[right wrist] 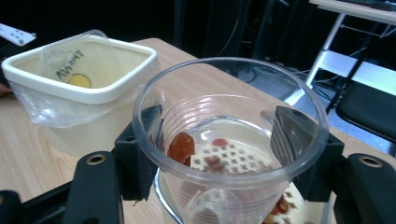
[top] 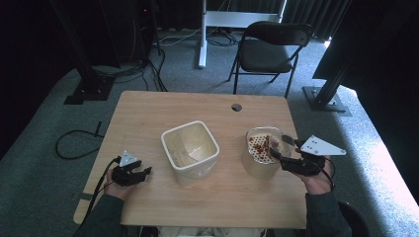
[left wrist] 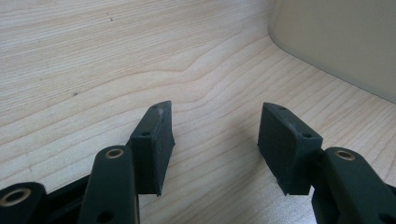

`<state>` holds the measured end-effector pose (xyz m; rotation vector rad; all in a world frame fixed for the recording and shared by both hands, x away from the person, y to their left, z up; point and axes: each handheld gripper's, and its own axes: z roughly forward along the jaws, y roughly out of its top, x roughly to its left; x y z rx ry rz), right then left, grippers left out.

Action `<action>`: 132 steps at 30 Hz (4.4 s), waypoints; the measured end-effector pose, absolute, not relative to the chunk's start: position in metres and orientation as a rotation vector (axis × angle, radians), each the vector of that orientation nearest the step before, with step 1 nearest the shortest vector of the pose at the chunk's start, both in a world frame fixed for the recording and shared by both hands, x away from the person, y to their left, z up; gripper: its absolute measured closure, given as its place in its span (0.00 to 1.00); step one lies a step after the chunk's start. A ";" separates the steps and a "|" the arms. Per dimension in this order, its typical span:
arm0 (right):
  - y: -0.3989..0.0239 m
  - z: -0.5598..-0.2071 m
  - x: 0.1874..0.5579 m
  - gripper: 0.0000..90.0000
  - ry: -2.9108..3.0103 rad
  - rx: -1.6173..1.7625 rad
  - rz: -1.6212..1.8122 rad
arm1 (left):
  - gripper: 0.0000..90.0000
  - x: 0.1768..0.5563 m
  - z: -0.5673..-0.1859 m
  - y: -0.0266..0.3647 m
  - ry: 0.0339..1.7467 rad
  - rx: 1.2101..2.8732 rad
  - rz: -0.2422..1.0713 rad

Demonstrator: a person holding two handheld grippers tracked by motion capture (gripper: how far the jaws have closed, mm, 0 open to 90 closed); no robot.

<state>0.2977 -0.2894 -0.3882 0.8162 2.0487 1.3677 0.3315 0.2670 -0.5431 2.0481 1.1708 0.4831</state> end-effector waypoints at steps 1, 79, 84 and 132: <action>-0.287 -0.389 0.298 0.38 2.056 0.812 1.374 | 0.51 0.332 -0.543 0.267 1.171 2.048 0.484; -0.094 -0.387 0.383 0.35 2.225 0.672 1.661 | 0.51 0.332 -0.543 0.267 1.168 2.049 0.482; -0.092 -0.389 0.380 0.34 2.234 0.661 1.674 | 0.51 0.332 -0.543 0.267 1.167 2.051 0.483; -0.154 -0.427 0.319 0.25 2.127 0.815 1.584 | 0.51 0.331 -0.543 0.267 1.166 2.053 0.483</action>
